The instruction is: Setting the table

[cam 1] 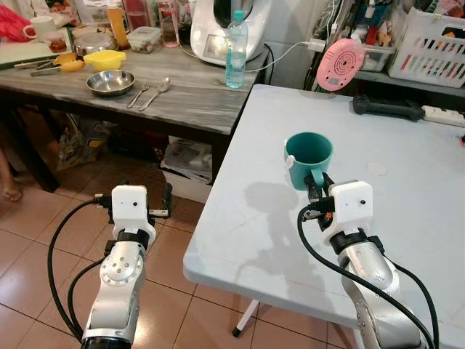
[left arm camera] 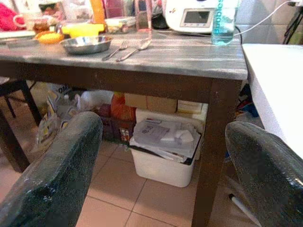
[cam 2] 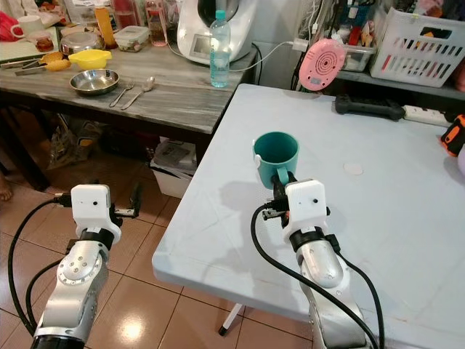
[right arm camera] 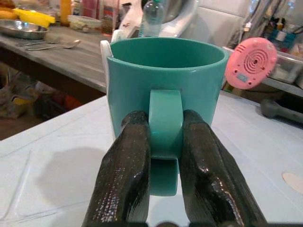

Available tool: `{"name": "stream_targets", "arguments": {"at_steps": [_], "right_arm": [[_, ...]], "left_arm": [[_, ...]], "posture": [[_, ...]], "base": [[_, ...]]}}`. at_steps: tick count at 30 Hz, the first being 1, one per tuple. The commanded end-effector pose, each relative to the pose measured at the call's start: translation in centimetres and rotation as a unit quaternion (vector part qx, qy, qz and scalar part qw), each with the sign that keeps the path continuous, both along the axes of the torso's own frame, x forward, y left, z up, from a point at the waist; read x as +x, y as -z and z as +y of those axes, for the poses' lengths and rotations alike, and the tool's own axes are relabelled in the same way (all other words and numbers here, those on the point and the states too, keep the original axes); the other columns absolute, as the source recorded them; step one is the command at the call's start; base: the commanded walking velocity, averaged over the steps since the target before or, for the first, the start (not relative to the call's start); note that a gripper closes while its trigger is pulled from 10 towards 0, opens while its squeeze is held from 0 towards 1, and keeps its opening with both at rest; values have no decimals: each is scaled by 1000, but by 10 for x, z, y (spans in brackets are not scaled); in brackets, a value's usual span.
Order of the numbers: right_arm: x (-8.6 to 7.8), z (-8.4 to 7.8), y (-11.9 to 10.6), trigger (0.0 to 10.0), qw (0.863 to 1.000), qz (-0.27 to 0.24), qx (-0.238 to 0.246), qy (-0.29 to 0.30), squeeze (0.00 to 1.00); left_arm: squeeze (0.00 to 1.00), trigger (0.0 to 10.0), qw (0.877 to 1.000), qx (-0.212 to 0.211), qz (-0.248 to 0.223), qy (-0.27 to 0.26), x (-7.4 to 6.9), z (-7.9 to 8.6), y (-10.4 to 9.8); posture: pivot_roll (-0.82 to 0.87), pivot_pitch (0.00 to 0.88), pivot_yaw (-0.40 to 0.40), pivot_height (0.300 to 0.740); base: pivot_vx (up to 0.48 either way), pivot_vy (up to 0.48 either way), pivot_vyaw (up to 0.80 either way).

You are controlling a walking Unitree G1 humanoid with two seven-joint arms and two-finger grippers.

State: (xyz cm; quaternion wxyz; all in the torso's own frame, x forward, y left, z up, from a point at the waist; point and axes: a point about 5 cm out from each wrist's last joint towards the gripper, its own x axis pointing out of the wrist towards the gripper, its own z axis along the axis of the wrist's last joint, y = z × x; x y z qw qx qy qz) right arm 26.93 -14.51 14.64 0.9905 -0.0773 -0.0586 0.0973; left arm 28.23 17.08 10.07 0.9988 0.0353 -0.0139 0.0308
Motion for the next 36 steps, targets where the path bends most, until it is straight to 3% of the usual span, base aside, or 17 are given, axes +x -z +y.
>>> {"name": "stream_targets", "arguments": {"at_steps": [1, 7, 13, 36], "right_arm": [[3, 1, -4, 10000, 1000, -6, -9, -10, 0], [5, 2, -5, 10000, 1000, -5, -13, -12, 0], [3, 2, -1, 10000, 1000, 1, -13, -1, 0], [1, -12, 1, 10000, 998, -4, -1, 59, 0]], "left_arm": [[0, 10000, 1000, 4, -11, -4, -1, -2, -4], [0, 10000, 1000, 4, -11, -10, -1, -1, -4], [0, 10000, 1000, 8, -13, -5, 3, -1, -7], [0, 10000, 1000, 20, -10, 20, 15, -6, -12]], "posture": [[-96, 0, -75, 740], [-95, 0, -71, 740], [-108, 0, -51, 740], [-131, 0, -1, 740]], "base": [[0, 0, 0], [0, 0, 0], [0, 0, 767], [0, 0, 0]]}}
